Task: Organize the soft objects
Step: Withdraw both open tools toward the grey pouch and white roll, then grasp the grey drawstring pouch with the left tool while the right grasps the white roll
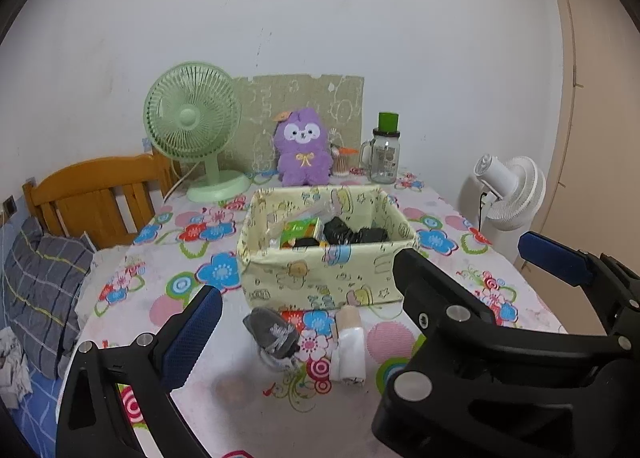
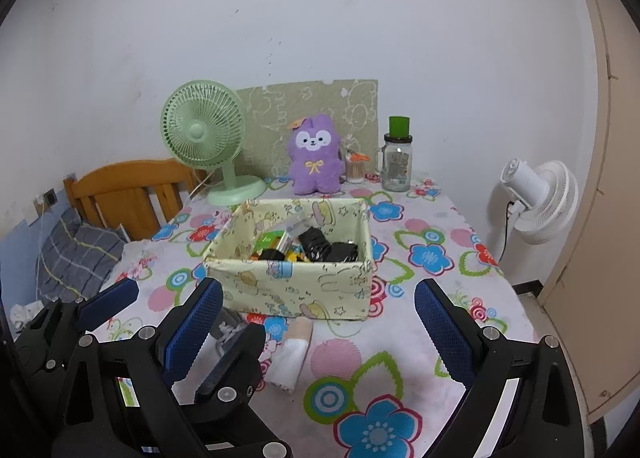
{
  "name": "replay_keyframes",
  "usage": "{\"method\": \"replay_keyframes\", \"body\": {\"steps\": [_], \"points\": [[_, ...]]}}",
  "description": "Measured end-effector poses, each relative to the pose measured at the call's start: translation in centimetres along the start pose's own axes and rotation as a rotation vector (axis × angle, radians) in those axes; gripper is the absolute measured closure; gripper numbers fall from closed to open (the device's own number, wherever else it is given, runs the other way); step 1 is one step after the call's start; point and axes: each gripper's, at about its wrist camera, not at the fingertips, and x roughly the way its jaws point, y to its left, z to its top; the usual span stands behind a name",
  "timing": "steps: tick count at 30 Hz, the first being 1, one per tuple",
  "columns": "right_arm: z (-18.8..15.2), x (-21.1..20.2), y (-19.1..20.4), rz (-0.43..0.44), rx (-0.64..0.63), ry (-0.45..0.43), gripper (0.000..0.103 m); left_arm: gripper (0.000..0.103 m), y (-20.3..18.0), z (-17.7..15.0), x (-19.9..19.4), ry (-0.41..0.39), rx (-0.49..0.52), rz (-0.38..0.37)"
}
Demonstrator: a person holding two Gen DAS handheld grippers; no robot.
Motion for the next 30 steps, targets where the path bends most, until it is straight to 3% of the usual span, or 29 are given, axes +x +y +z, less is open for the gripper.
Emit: {"method": "replay_keyframes", "body": {"steps": [10,25,30], "points": [[-2.8,2.1,0.7,0.008,0.003,0.032,0.005,0.0,0.8,-2.4,1.5,0.02,0.015,0.025],[-6.0,7.4,1.4,0.032,0.043,0.172,0.005,0.001,2.4,-5.6,5.8,0.143,0.001,0.038],[-6.5,9.1,2.0,0.034,0.03,0.21,0.01,0.001,3.2,-6.2,7.3,0.183,-0.007,0.049]]}}
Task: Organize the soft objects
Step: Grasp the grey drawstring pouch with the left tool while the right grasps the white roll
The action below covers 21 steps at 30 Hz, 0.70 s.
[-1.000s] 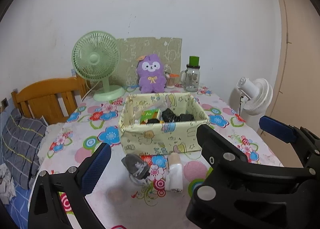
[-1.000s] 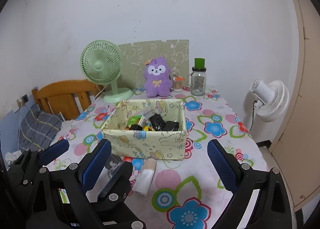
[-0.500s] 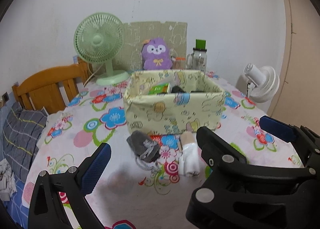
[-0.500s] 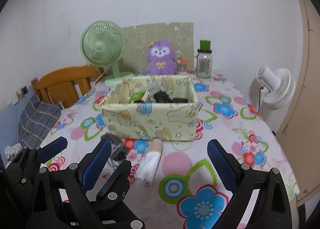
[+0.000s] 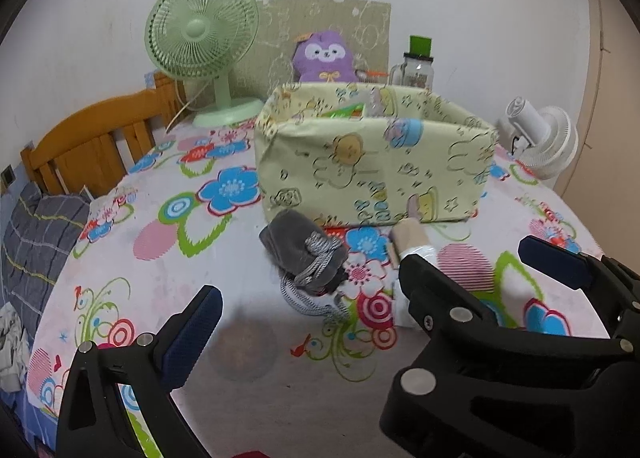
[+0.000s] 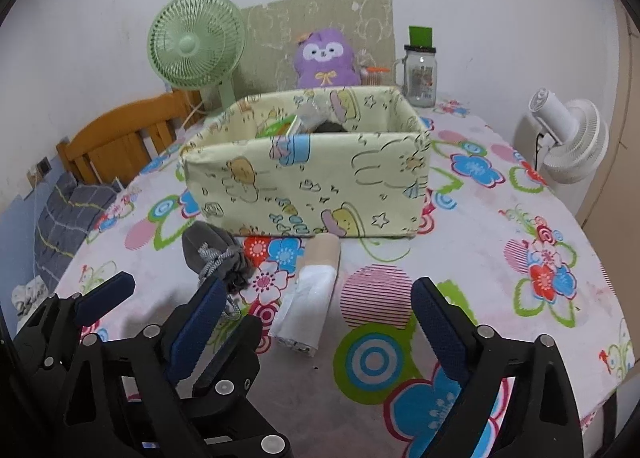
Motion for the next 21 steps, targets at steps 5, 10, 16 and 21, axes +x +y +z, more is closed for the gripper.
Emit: {"method": "replay_keyframes", "body": {"steps": [5,10,16,21], "points": [[-0.1,1.7,0.2,0.017,0.007,0.053,0.018,0.001,0.5,-0.2,1.5,0.048,0.001,0.044],[-0.3,3.3,0.1,0.023,0.004,0.094,0.022,0.001,0.5,-0.4,2.7,0.08,0.016,0.058],[-0.3,4.8,-0.1,0.024,0.004,0.13,0.035,0.001,0.1,-0.3,3.6,0.109,0.05,0.057],[-0.2,5.4,0.0,0.007,-0.012,0.129,0.043,0.001,-0.1,-0.2,4.0,0.121,0.06,0.058]]}}
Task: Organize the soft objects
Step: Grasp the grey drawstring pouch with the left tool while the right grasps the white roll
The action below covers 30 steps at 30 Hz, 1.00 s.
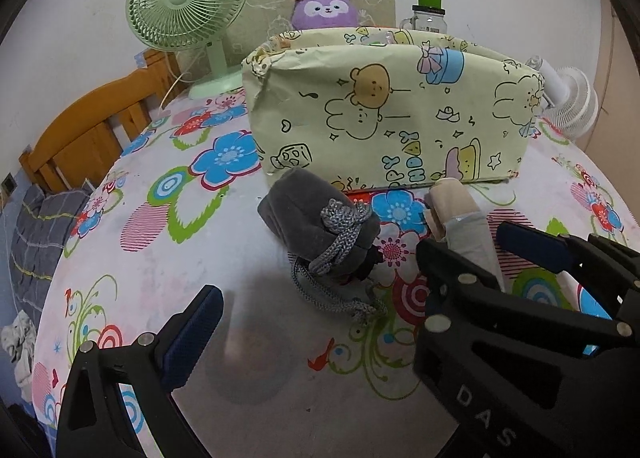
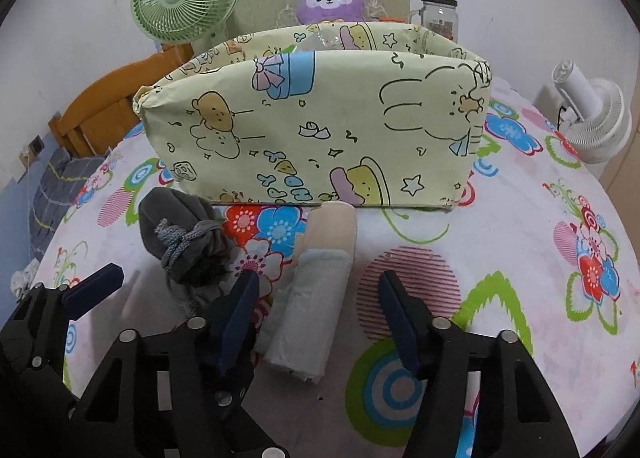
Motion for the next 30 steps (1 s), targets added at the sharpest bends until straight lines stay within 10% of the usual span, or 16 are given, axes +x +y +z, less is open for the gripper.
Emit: {"method": "replay_keyframes", "body": {"steps": [8,23,30], "points": [[0.5,0.1,-0.5,-0.018,-0.021,-0.015,0.078,0.001,-0.5,0.5,0.0,-0.012,0.015,0.037],[2.0,-0.6,-0.9,0.023,-0.02,-0.049,0.08,0.002,-0.5,2.8,1.3,-0.05,0.072,0.085],[1.7,-0.1,-0.9,0.028,0.012,-0.03,0.08,0.021,-0.2,2.9,2.1,-0.018,0.076,-0.006]]}}
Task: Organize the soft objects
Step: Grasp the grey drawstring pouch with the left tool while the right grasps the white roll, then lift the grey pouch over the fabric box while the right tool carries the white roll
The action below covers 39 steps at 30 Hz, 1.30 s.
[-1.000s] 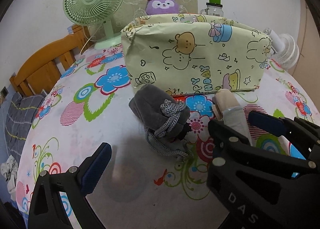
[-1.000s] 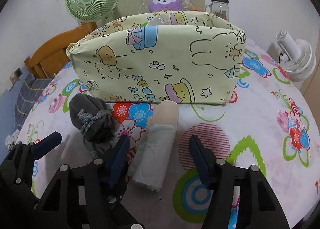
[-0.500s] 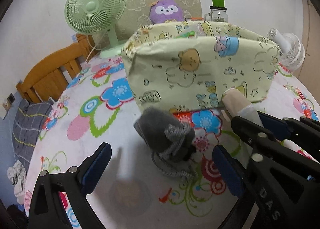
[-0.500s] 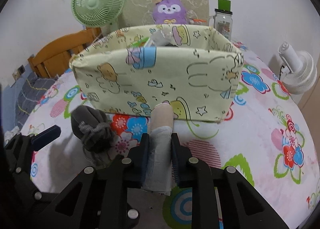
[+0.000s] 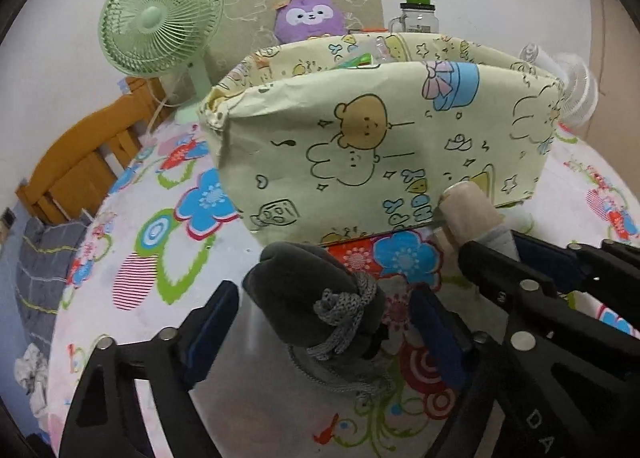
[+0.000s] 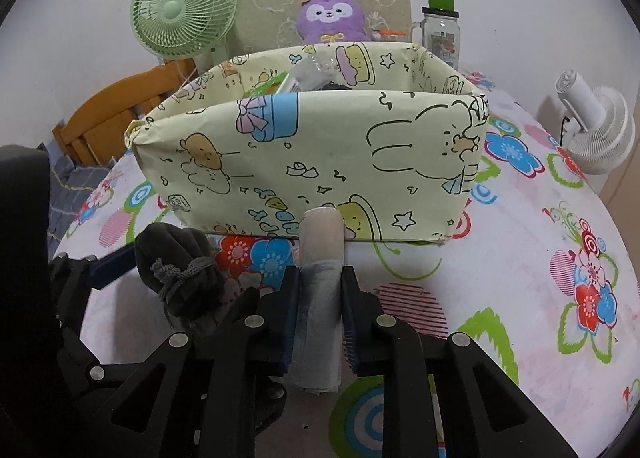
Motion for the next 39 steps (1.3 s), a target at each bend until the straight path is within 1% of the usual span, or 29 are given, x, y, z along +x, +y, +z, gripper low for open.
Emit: {"method": "replay_keyframes", "body": {"steps": [1,2,4,5,10,15,20,26,39], "points": [[0.0,0.0,0.0,0.001,0.003,0.0,0.08,0.027,0.0,0.0,0.0,0.0,-0.004,-0.02],[0.0,0.0,0.1,0.001,0.005,0.0,0.08,0.03,0.0,0.0,-0.1,0.0,-0.006,-0.04],[0.0,0.0,0.2,-0.001,0.005,-0.002,0.08,0.042,-0.1,-0.1,-0.2,-0.001,-0.009,-0.072],[0.0,-0.1,0.2,-0.002,0.006,-0.003,0.08,0.046,-0.2,-0.2,-0.3,-0.002,-0.012,-0.094],[-0.1,-0.2,0.0,-0.007,0.013,0.003,0.08,0.052,-0.6,-0.4,-0.6,-0.003,-0.019,-0.087],[-0.6,-0.7,-0.2,-0.012,0.014,0.006,0.08,0.056,-0.9,-0.9,-1.3,0.002,-0.022,-0.08],[-1.2,-1.6,-0.5,-0.003,0.025,0.003,0.08,0.058,-1.2,-1.3,-2.2,0.004,-0.043,-0.098],[-1.6,-3.7,-0.9,0.001,0.035,-0.032,0.08,0.058,-1.7,-1.4,-4.0,-0.022,-0.064,-0.128],[-2.1,-8.2,-1.5,-0.01,0.035,-0.11,0.08,0.059,-2.9,-1.7,-8.1,-0.092,-0.07,-0.112]]}}
